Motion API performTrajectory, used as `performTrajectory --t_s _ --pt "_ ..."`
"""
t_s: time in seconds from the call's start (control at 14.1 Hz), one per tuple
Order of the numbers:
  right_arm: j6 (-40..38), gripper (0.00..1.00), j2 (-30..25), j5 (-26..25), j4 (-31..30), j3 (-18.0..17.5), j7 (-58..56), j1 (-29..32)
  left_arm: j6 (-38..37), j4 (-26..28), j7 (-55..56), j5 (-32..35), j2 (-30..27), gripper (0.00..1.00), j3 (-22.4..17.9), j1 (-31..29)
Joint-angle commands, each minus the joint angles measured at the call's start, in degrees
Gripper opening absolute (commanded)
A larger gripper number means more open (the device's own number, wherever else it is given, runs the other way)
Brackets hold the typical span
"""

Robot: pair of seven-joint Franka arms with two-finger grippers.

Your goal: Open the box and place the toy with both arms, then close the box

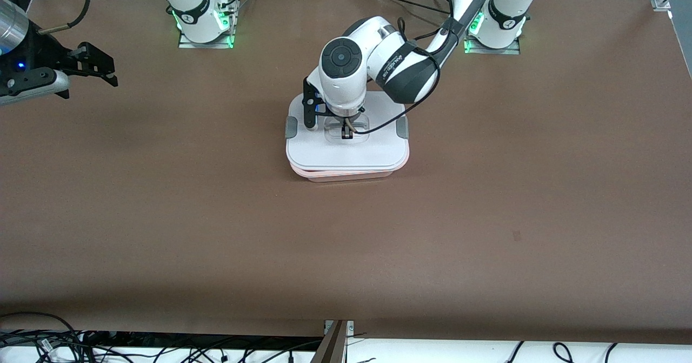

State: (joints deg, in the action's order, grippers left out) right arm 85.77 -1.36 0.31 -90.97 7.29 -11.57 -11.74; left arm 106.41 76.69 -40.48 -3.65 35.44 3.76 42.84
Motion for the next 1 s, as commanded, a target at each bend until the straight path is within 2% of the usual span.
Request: performTrajectory --t_s 0.0,0.92 --pt "-0.7 1.0 0.5 0.9 1.2 0.3 0.7 0.1 -0.1 0.5 2.4 1.0 0.1 0.0 -0.6 0.3" --pt "0.5 1.0 1.3 0.4 1.2 0.3 0.5 0.1 -0.4 0.7 5.7 0.8 0.0 0.0 -1.2 -0.5"
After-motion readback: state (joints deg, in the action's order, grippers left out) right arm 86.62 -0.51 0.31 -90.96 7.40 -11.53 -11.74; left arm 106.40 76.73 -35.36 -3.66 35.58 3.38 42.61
